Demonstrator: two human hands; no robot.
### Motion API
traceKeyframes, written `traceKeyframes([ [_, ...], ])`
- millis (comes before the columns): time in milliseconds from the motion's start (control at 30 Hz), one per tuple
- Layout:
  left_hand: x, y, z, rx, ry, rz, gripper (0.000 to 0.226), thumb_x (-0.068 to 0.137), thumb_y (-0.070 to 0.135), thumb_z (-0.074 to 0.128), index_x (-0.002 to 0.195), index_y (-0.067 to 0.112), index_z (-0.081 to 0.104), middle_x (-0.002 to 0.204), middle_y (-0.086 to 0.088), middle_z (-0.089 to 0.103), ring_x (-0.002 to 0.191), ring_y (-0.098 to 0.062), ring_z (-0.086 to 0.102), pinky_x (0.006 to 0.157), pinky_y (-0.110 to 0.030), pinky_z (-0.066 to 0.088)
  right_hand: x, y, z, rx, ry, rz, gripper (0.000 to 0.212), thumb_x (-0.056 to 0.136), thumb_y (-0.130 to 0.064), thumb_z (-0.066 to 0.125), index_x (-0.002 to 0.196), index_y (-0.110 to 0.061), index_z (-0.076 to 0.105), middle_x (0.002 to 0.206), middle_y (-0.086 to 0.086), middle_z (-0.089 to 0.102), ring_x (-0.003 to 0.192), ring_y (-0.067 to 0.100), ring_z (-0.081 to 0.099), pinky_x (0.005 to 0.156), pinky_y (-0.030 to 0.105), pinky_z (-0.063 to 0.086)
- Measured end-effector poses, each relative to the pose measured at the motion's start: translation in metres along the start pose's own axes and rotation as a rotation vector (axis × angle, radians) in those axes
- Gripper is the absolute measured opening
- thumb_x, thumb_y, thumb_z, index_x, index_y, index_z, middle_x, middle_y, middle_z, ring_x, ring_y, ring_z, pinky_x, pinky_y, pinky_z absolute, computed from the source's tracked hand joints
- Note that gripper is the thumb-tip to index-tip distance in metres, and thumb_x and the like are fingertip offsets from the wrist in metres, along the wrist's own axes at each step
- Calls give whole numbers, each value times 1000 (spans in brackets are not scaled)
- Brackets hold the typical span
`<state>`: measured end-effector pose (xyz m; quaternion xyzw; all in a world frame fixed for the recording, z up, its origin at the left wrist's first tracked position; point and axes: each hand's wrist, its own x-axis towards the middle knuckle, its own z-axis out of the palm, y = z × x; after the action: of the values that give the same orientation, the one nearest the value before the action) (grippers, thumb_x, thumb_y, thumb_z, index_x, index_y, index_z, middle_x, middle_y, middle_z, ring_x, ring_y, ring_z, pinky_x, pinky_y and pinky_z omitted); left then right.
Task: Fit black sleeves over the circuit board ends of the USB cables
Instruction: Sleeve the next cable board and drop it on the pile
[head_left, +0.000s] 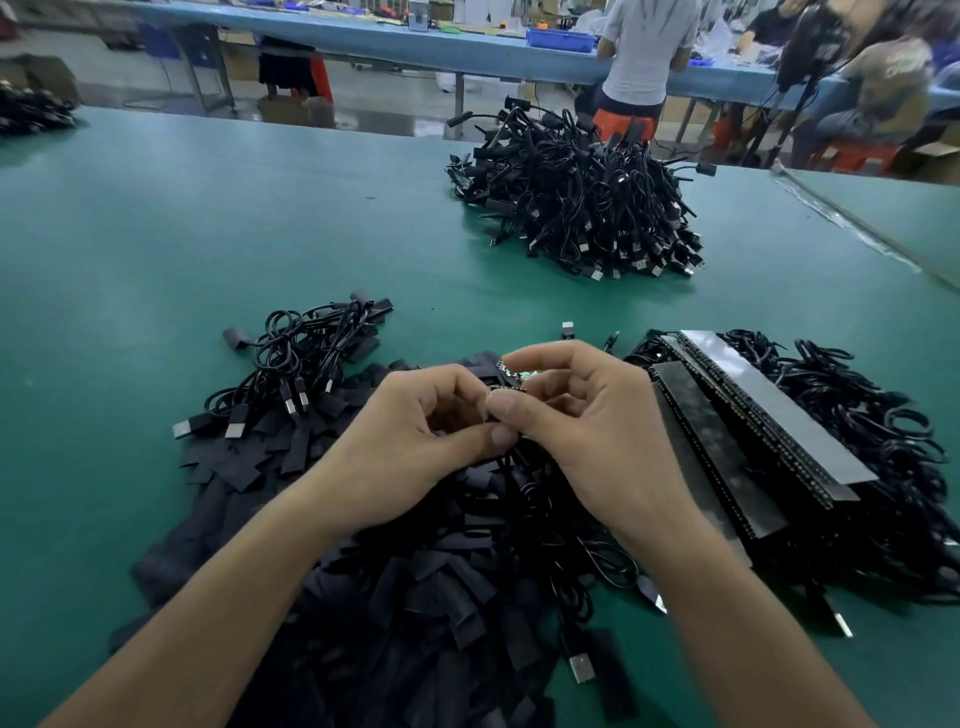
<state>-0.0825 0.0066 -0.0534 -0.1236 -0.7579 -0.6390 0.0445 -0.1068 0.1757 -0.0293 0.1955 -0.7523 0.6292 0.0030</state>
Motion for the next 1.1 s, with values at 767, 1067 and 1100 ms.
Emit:
traceKeyframes([
  [767, -4, -1, 4, -517, 22, -94, 35, 63, 44, 90, 70, 17, 68, 71, -4, 58, 67, -16, 53, 67, -26, 49, -4, -9, 15, 649, -133, 263, 17, 71, -32, 73, 66, -16, 72, 66, 4, 67, 59, 14, 62, 59, 27, 56],
  [1067, 8, 6, -20, -736, 411, -111, 22, 95, 31, 54, 82, 13, 55, 69, 1, 61, 47, -9, 54, 48, -26, 53, 5, 1, -29, -498, 166, 129, 23, 89, -34, 71, 72, -22, 63, 64, -8, 65, 62, 5, 60, 60, 15, 46],
  [1100, 9, 8, -24, -738, 455, -119, 24, 98, 30, 53, 80, 15, 54, 65, 4, 57, 42, -5, 46, 41, -19, 45, 4, 2, -29, -596, 163, 118, 24, 90, -34, 70, 71, -22, 61, 64, -7, 63, 63, 6, 59, 59, 16, 46],
])
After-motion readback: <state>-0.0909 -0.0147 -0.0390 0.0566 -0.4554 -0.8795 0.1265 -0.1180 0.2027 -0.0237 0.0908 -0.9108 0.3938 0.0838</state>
